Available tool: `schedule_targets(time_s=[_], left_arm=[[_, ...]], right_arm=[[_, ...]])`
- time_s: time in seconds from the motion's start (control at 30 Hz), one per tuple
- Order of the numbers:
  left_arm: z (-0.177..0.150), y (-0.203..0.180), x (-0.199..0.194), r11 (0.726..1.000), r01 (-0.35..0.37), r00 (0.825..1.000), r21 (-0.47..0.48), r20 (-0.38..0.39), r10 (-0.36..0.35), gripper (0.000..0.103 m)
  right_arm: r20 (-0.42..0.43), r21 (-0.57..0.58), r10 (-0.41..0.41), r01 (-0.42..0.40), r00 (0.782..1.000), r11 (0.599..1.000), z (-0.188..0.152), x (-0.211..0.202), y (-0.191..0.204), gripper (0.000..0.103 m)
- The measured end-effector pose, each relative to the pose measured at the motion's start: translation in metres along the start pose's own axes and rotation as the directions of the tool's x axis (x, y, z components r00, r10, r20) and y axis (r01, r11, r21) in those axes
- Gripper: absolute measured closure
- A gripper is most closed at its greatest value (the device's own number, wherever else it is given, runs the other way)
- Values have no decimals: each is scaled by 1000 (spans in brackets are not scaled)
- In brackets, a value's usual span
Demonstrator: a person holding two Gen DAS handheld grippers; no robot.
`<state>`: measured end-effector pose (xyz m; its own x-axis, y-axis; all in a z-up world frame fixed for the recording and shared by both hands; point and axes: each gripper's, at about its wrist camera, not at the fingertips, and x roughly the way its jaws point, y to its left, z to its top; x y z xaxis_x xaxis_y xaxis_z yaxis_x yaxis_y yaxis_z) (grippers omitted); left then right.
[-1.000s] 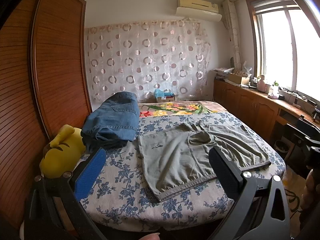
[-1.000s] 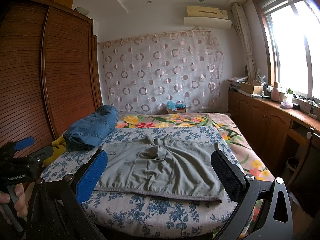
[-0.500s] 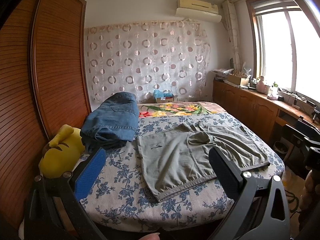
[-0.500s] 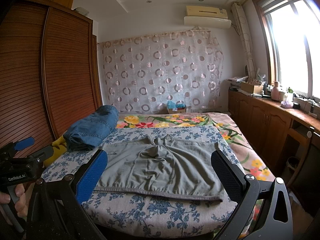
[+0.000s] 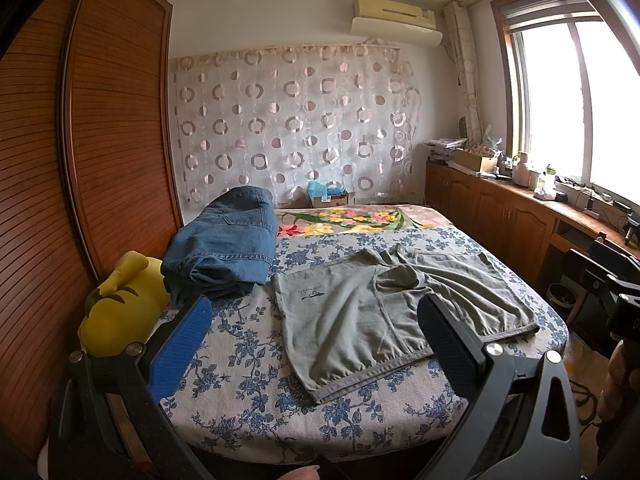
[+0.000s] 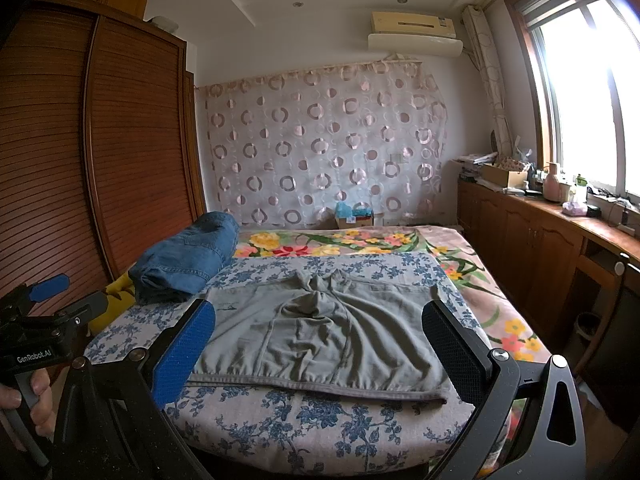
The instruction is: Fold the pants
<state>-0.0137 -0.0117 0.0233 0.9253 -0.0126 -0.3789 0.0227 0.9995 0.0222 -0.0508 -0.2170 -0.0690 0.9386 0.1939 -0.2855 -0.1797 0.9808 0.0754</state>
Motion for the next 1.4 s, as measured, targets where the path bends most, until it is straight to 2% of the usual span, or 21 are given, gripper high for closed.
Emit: schedule_targets(time_s=[0.4,0.77,1.07,1.4], left_arm=[[-1,0,5,1000,6,1000,-1,-23,-6,0],[-21,6,44,1000,27,996,5,-82,-27,0],[-31,2,75,997,79,985,17,-153,-76,0],[-30,-7,93,988,148,974,38,-179,-139,0]], right_arm=[[-5,12,-4,4,1000,1000,-1,1,-3,0],[-39,-1,-20,20,999,1000,-8,14,-16,0],[-86,-43,-63,60,994,997,-2,22,-26,0],[-134,-66,-68,59,989,996,3,43,-33,2]])
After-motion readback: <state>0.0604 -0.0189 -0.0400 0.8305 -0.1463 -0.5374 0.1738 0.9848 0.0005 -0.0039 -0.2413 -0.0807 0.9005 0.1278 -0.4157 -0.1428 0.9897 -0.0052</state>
